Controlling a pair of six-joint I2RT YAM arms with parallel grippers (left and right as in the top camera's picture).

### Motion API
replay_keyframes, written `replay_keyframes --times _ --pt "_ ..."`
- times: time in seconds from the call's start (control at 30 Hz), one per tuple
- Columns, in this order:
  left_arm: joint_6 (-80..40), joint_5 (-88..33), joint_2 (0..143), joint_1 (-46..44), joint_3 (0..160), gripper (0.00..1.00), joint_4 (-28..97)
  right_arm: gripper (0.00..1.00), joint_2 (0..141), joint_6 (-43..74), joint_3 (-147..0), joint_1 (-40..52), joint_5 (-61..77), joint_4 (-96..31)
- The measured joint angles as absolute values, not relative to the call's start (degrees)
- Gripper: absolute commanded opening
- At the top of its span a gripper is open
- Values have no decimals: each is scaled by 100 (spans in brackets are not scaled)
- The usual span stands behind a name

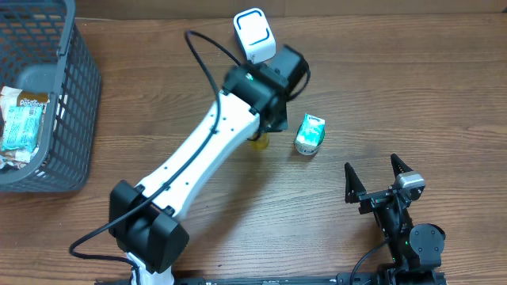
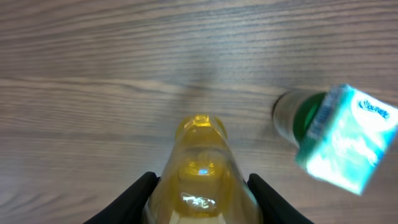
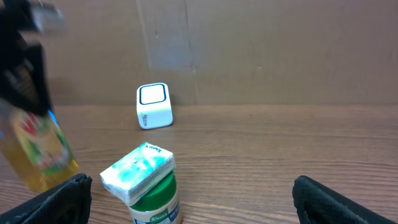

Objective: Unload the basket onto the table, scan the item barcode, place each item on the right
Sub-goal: 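Carry the yellow bottle to the scanner and set it down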

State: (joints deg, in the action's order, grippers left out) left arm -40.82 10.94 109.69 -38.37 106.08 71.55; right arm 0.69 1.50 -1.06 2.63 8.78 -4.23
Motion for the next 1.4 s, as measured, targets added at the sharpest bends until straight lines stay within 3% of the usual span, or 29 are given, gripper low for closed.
replay_keyframes --times 0.33,0.67,0.73,0.77,0.83,1.4 --pt "-4313 1122 10980 -4040 9139 45 5629 100 69 150 -106 261 880 -423" --pt "-4338 1125 10980 -4084 8842 53 5413 100 69 152 -106 261 880 -423" --pt "-4335 1118 10980 -4091 8842 64 5413 100 69 150 -106 261 878 -423" --pt "-4327 1116 10980 -4091 8842 79 5415 100 69 152 -106 263 880 -423" --pt "-4357 1096 10980 -4091 8842 100 5408 100 69 150 -106 263 880 -421" --pt "-4311 945 10980 -4091 9168 100 5841 100 69 150 -106 263 880 -423"
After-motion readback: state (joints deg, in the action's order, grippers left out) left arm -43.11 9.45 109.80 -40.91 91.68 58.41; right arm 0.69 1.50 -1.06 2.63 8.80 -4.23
